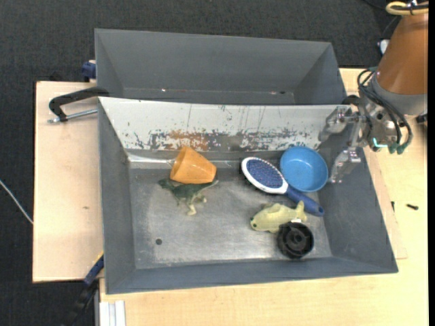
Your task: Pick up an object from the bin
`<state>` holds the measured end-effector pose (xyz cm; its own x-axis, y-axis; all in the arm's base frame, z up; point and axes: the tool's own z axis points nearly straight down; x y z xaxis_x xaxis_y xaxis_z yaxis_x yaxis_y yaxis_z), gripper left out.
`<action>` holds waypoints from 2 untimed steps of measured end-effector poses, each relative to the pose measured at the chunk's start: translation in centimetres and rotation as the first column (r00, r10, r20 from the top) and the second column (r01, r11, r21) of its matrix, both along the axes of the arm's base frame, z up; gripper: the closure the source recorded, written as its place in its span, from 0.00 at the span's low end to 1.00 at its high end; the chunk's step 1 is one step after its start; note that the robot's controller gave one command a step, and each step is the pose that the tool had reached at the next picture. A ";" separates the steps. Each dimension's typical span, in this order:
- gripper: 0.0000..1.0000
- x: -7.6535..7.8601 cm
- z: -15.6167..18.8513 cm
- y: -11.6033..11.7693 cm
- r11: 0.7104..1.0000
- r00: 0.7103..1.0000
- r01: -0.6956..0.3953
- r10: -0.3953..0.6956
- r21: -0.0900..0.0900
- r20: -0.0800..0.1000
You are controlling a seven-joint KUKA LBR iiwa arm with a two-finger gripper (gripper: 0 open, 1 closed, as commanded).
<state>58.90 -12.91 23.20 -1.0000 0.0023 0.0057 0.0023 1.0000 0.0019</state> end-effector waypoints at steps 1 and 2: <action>0.00 -6.4 -13.2 2.0 0.924 0.924 0.383 -0.383 -0.001 0.001; 1.00 -5.9 -12.6 1.8 0.924 0.924 0.382 -0.382 0.000 0.017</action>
Offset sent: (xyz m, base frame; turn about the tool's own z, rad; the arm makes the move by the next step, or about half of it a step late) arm -0.0632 0.0190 -0.1302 0.3920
